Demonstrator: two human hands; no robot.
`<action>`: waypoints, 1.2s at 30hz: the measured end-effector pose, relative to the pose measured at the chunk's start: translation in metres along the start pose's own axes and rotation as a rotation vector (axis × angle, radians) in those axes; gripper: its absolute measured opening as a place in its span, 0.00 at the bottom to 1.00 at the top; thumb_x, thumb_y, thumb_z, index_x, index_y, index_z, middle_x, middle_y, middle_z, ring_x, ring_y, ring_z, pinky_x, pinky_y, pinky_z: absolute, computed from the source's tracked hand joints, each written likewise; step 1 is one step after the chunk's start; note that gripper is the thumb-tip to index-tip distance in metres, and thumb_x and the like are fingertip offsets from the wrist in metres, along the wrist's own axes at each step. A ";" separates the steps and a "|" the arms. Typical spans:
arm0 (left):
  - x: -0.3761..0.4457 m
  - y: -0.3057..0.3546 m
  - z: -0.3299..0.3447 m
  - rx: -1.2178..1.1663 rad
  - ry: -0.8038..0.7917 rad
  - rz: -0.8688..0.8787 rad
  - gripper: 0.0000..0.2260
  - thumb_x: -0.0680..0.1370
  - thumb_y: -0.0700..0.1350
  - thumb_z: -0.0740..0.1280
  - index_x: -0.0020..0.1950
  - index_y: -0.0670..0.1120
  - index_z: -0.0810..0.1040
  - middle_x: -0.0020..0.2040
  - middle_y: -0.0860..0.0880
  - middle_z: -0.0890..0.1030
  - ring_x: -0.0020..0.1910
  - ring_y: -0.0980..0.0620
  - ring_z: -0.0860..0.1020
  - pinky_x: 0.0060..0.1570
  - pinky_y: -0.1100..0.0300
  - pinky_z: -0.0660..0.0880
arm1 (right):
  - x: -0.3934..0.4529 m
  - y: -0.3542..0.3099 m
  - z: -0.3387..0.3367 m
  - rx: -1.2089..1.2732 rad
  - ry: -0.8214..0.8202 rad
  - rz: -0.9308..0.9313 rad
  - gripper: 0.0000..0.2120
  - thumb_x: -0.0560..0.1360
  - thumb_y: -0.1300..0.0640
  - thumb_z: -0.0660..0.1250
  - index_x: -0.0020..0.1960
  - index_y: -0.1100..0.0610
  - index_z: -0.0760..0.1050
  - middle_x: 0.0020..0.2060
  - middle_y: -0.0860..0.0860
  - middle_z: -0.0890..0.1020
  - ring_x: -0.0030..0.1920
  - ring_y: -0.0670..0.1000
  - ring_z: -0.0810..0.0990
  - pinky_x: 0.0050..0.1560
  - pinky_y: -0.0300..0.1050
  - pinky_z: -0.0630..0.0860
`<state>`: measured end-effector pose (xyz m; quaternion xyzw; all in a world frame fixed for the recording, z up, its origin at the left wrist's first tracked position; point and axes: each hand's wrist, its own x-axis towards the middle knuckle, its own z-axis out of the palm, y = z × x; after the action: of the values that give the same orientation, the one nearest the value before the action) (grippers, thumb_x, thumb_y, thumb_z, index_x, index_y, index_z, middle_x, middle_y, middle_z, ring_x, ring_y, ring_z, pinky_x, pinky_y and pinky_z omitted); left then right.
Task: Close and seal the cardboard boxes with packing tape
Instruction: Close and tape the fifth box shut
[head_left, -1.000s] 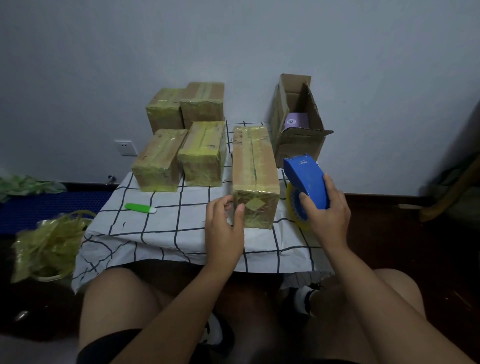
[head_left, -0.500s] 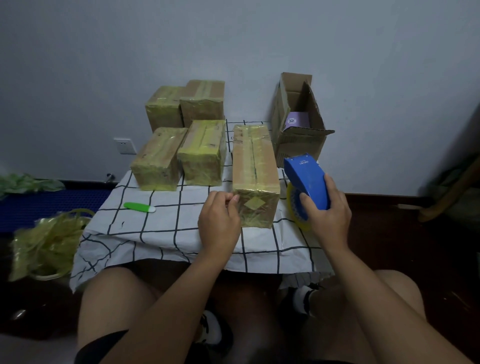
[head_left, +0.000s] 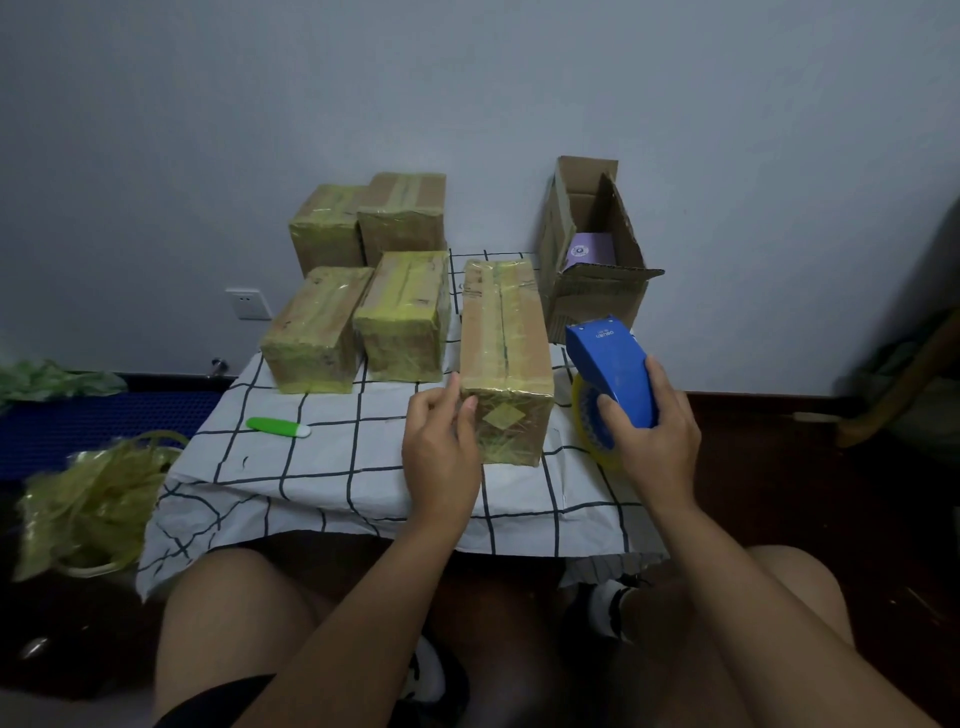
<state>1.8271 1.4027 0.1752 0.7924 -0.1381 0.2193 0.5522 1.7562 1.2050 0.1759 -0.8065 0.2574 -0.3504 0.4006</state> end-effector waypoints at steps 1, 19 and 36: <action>0.000 0.001 0.002 -0.030 0.015 -0.033 0.17 0.81 0.40 0.66 0.69 0.41 0.75 0.51 0.52 0.72 0.47 0.70 0.73 0.43 0.76 0.70 | 0.000 0.000 0.000 -0.001 0.001 0.001 0.35 0.74 0.50 0.73 0.77 0.49 0.64 0.53 0.50 0.72 0.51 0.49 0.73 0.50 0.45 0.72; 0.022 -0.001 -0.015 -0.220 -0.182 -0.146 0.10 0.79 0.42 0.68 0.59 0.46 0.81 0.49 0.55 0.79 0.48 0.66 0.77 0.47 0.74 0.72 | -0.001 0.003 0.002 -0.010 0.003 -0.001 0.35 0.74 0.50 0.73 0.77 0.48 0.63 0.54 0.49 0.72 0.52 0.49 0.73 0.50 0.46 0.74; 0.063 -0.022 -0.028 -0.256 -0.574 -0.064 0.11 0.81 0.40 0.64 0.53 0.57 0.80 0.57 0.45 0.78 0.51 0.51 0.78 0.57 0.53 0.76 | 0.000 0.002 0.001 -0.015 -0.002 0.008 0.35 0.75 0.50 0.73 0.78 0.48 0.62 0.54 0.49 0.71 0.52 0.48 0.73 0.51 0.45 0.73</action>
<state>1.8860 1.4382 0.1973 0.7500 -0.2898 -0.0502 0.5925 1.7565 1.2046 0.1738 -0.8088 0.2626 -0.3462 0.3962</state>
